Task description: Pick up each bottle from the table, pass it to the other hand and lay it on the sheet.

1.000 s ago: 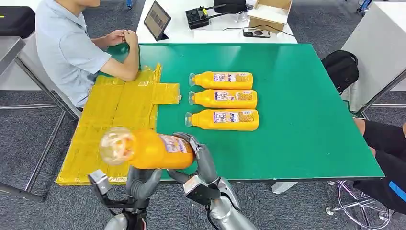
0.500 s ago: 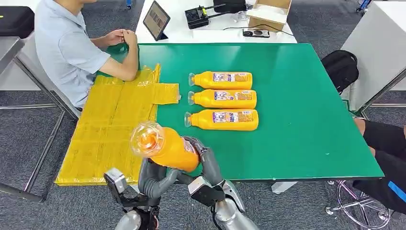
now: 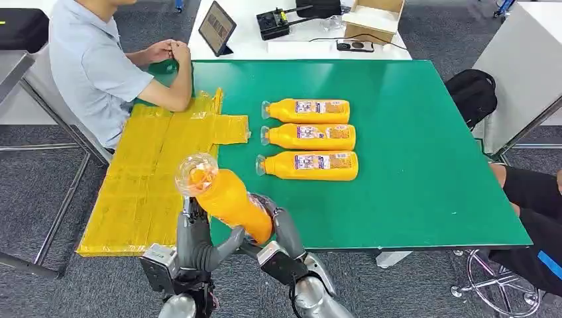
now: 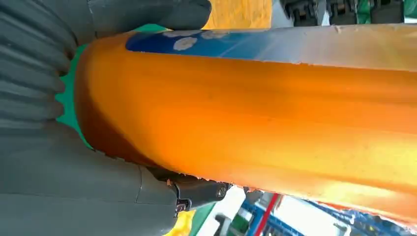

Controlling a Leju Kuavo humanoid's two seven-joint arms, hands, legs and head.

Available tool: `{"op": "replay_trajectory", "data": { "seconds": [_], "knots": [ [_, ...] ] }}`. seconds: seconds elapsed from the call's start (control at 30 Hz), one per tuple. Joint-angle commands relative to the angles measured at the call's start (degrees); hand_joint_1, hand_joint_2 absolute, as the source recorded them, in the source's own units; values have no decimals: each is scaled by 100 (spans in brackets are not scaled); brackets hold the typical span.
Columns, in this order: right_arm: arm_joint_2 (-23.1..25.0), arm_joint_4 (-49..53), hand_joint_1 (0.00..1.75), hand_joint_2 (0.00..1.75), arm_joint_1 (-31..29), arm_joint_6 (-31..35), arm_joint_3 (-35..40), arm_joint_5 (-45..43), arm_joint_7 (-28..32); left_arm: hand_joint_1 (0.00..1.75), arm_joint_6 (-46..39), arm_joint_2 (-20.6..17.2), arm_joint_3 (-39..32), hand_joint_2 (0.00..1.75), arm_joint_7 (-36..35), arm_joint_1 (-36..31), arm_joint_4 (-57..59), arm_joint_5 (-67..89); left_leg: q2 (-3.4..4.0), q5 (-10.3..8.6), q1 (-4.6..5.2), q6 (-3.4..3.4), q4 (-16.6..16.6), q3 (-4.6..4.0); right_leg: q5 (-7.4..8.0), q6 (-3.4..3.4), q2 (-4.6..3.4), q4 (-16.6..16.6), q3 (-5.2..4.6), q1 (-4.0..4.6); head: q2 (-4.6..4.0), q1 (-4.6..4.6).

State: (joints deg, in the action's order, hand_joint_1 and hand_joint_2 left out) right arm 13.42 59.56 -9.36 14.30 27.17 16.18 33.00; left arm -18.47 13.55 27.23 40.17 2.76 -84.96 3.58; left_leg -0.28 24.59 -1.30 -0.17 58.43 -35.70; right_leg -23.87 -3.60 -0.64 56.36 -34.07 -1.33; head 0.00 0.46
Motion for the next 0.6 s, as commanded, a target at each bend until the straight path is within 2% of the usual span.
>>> {"op": "replay_trajectory", "data": {
  "seconds": [0.03,0.6],
  "knots": [
    [-95,-626,175,175,-309,191,136,194,66,0,1250,-64,7,175,-134,-200,648,-818,3,4,3,9,-12,31,-3,14,4,-13,30,1,0,0],
    [-172,-484,175,175,-283,305,-189,166,-32,0,1260,-96,26,175,-132,-99,516,-609,0,2,4,7,-7,15,-2,9,5,-6,14,-1,0,2]
  ]
}}
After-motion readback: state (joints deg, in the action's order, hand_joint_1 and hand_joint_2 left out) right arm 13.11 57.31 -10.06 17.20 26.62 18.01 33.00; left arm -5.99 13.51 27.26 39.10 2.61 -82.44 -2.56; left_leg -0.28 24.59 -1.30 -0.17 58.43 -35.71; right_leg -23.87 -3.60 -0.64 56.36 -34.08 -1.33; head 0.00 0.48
